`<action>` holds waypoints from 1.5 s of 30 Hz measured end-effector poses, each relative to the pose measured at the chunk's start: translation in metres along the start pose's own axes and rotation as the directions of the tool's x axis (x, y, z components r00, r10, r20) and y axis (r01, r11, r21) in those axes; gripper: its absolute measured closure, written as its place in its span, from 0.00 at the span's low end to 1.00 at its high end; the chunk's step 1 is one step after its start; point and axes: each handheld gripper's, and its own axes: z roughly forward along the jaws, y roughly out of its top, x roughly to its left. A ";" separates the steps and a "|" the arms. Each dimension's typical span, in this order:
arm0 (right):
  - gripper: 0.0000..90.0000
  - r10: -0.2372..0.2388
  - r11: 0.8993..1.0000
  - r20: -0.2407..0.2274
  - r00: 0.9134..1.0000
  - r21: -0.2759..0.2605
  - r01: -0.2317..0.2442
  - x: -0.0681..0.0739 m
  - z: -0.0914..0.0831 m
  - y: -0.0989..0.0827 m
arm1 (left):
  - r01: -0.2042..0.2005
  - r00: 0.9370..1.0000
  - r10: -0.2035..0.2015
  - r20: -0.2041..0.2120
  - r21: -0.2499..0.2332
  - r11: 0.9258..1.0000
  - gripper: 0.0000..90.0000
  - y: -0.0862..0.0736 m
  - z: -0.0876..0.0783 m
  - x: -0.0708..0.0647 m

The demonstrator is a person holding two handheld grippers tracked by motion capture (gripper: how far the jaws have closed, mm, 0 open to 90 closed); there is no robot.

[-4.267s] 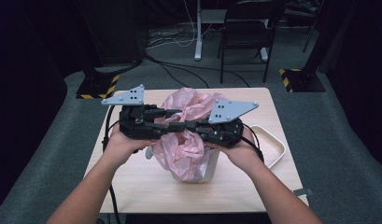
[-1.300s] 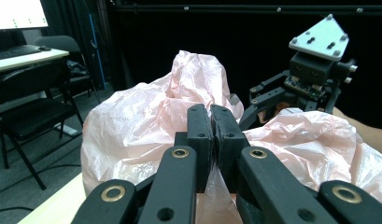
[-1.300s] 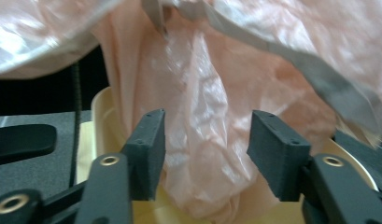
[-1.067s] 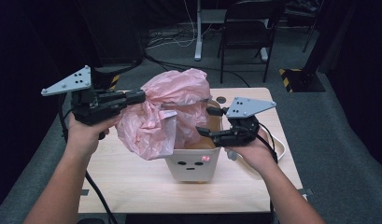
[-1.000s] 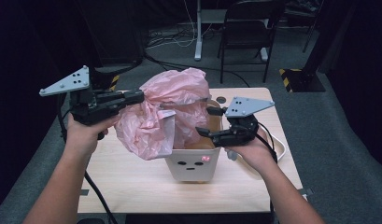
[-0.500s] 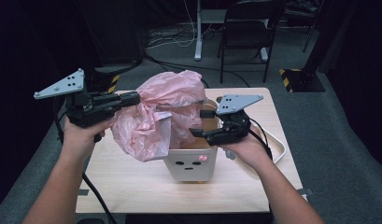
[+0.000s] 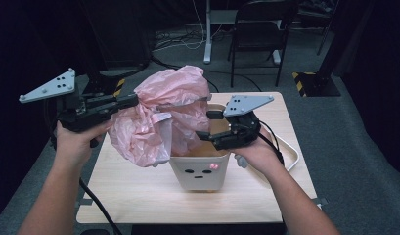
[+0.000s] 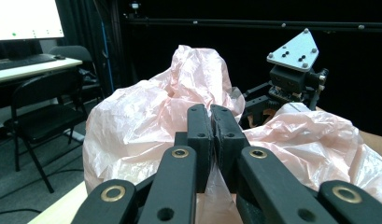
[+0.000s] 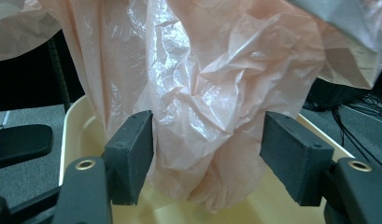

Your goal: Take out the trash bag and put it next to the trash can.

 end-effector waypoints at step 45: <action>0.99 -0.013 0.985 -0.061 0.998 -0.172 0.002 -0.004 -0.010 0.024 | -0.012 1.000 0.012 0.014 0.003 1.000 0.97 0.002 0.010 -0.005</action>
